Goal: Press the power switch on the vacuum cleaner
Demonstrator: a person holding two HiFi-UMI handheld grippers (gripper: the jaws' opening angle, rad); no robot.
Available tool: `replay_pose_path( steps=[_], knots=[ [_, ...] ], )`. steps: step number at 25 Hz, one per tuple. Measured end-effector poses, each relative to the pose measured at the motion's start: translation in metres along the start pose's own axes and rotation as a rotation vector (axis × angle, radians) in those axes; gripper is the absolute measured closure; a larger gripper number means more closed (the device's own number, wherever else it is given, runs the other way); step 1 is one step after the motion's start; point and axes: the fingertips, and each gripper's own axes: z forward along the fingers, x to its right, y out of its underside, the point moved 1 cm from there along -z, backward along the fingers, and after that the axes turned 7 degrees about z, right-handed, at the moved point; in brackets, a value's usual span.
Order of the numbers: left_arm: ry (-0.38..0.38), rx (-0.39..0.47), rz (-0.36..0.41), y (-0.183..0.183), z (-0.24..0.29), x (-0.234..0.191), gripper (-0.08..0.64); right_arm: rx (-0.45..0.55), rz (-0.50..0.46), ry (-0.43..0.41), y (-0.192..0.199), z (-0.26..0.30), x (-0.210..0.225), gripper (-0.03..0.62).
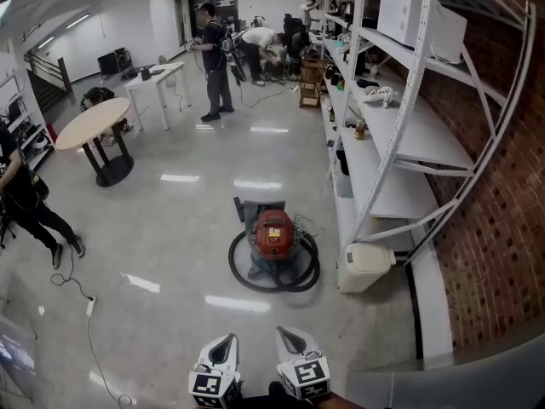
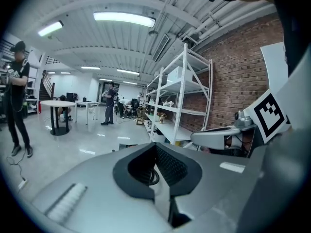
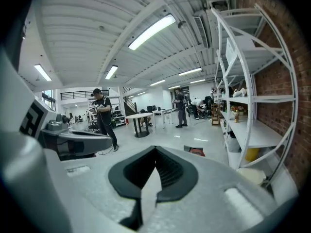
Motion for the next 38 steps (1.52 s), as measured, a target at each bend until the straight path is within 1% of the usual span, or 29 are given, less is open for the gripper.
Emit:
replay_pose_path(
  steps=[2, 6, 9, 12, 17, 20, 23, 25, 28, 31, 34, 38],
  knots=[
    [0.005, 0.015, 0.006, -0.003, -0.005, 0.002, 0.545, 0.016, 0.004, -0.008, -0.006, -0.007, -0.005, 0.600],
    [0.014, 0.037, 0.021, -0.007, -0.017, -0.001, 0.545, 0.049, 0.002, 0.009, -0.010, -0.017, -0.015, 0.600],
    [0.005, 0.048, 0.027, -0.007, -0.031, -0.010, 0.545, 0.048, -0.007, 0.021, -0.004, -0.021, -0.029, 0.600],
    [0.003, 0.041, 0.027, 0.001, -0.041, -0.018, 0.545, 0.041, -0.010, 0.040, 0.003, -0.024, -0.043, 0.600],
    [0.035, 0.042, 0.038, 0.007, -0.052, -0.027, 0.545, 0.020, -0.011, 0.057, 0.017, -0.025, -0.066, 0.601],
    [0.043, 0.041, 0.045, 0.014, -0.057, -0.035, 0.545, 0.032, -0.011, 0.083, 0.012, -0.024, -0.076, 0.601],
    [0.035, 0.038, 0.052, 0.024, -0.058, -0.045, 0.545, 0.048, -0.010, 0.097, 0.009, -0.023, -0.081, 0.601],
    [0.039, 0.050, 0.051, 0.019, -0.060, -0.048, 0.545, 0.052, -0.010, 0.096, 0.011, -0.022, -0.083, 0.603],
    [0.046, 0.070, 0.052, 0.015, -0.062, -0.050, 0.545, 0.050, -0.003, 0.118, 0.010, -0.025, -0.084, 0.603],
    [0.049, 0.065, 0.055, 0.019, -0.063, -0.049, 0.545, 0.063, -0.009, 0.126, 0.012, -0.028, -0.082, 0.601],
    [0.052, 0.065, 0.038, 0.019, -0.065, -0.047, 0.545, 0.066, -0.013, 0.134, 0.010, -0.031, -0.081, 0.601],
    [0.038, 0.057, 0.049, 0.023, -0.070, -0.050, 0.545, 0.059, -0.019, 0.138, 0.012, -0.033, -0.083, 0.601]
  ],
)
